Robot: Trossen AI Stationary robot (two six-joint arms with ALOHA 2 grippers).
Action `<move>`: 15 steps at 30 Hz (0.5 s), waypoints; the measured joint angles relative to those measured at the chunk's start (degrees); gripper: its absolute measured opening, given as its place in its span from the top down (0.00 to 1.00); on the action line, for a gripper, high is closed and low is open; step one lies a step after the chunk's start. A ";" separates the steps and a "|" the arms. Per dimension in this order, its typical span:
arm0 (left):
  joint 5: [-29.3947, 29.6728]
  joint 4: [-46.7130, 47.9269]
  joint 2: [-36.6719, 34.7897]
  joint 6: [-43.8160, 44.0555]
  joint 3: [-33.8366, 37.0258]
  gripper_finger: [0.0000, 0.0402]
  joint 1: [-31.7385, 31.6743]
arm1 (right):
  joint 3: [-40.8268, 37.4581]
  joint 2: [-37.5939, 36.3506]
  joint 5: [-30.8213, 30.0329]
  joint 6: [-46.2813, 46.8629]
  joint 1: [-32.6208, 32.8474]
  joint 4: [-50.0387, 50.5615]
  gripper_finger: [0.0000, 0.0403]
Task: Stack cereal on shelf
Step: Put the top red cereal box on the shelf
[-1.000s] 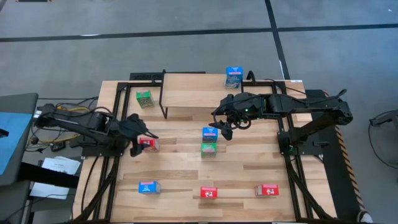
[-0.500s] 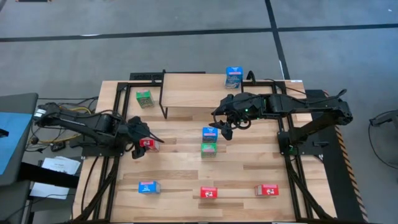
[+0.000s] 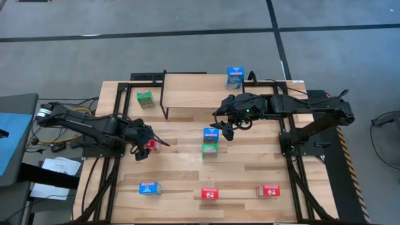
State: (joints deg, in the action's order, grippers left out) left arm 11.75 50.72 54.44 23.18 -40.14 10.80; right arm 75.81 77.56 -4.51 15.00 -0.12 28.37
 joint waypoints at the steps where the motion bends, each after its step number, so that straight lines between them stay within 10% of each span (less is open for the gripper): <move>1: -0.01 0.01 0.18 0.01 0.01 0.06 -0.01 | 0.00 0.00 0.02 0.00 -0.01 -0.01 0.33; 15: -0.04 0.96 0.06 0.02 0.02 0.23 -0.01 | -0.02 0.00 0.01 0.00 -0.01 0.10 0.33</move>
State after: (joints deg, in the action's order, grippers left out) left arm 11.71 51.68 54.50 23.20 -40.12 10.79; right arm 75.79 77.56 -4.50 15.00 -0.13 28.47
